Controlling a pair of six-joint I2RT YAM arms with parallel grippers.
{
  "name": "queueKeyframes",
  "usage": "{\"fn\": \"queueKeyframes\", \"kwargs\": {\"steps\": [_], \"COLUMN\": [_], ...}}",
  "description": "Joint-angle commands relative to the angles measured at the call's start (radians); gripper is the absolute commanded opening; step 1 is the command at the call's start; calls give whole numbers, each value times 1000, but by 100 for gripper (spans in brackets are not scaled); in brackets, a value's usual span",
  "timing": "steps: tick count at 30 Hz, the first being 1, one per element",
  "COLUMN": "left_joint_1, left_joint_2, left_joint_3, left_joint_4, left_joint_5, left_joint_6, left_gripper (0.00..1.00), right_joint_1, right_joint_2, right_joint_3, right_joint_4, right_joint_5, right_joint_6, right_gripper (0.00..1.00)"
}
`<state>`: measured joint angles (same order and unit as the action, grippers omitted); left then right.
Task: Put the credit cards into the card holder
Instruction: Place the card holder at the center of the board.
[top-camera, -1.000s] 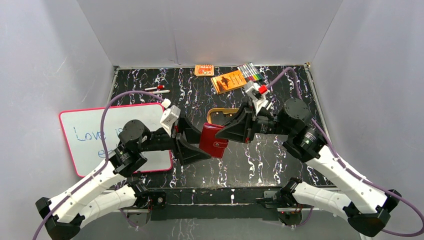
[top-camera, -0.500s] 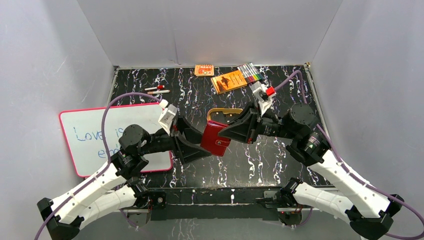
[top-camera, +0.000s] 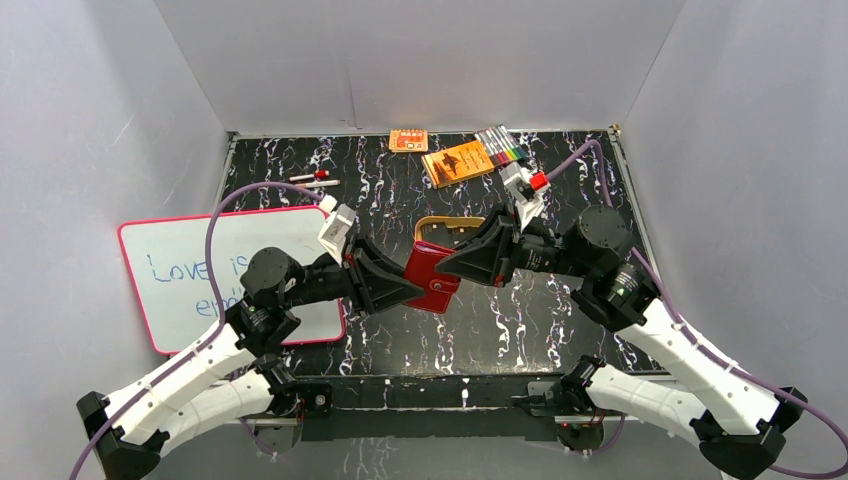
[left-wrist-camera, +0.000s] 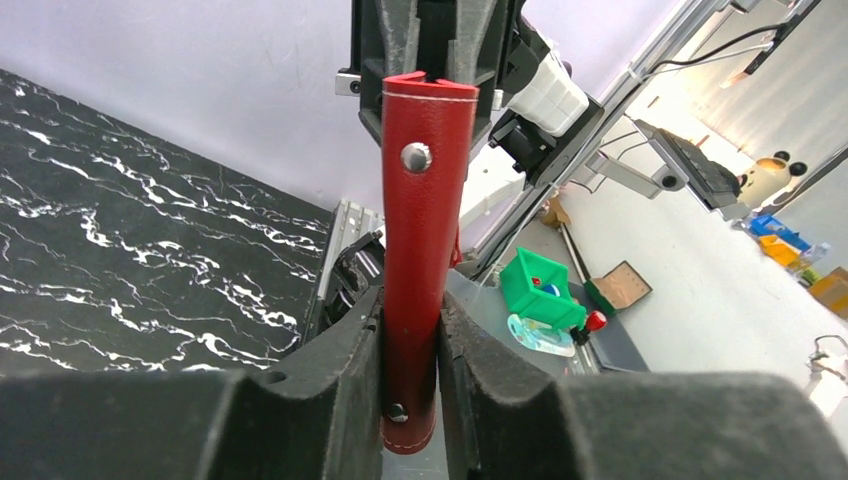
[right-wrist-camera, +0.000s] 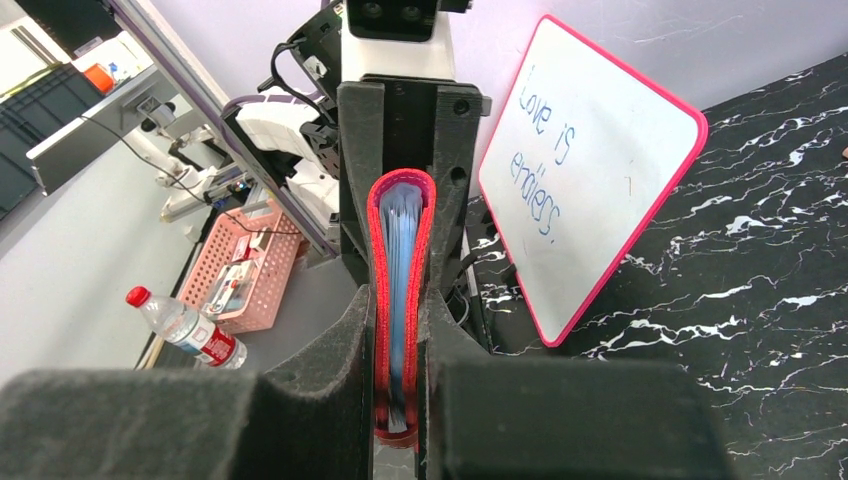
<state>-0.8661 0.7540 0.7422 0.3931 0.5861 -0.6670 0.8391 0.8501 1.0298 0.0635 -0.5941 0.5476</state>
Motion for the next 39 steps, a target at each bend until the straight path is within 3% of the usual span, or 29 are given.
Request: {"fn": "queueKeyframes", "kwargs": {"steps": [1,5,11,17,22,29,31,36,39], "left_joint_1": [-4,-4,-4,-4,-4,-4,-3,-4,-4], "left_joint_2": [-12,-12,-20,-39,-42,-13,-24,-106,-116], "left_joint_3": [-5,-11,-16,-26,-34,21,10,-51,-40], "left_joint_4": [47,47,34,4,-63,-371,-378,-204,-138], "left_joint_5": [6,7,-13,-110,-228,-508,-516,-455,-409], "left_joint_6": [9,12,10,14,11,3,-2,-26,-30], "left_gripper": [16,0,0,0,0,0,0,0,0], "right_joint_1": [2,1,1,1,1,1,0,1,1], "right_joint_2": [0,5,0,-32,-64,-139,-155,-183,-172], "right_joint_3": [4,7,11,13,50,131,89,-42,-50], "right_joint_4": [82,76,47,17,-93,-438,-433,-222,-172], "right_joint_5": [4,4,-7,8,83,404,386,167,115], "right_joint_6": [5,-2,-21,-39,-87,-191,-187,-126,-114], "right_gripper": [0,0,2,53,75,80,79,79,79]}}
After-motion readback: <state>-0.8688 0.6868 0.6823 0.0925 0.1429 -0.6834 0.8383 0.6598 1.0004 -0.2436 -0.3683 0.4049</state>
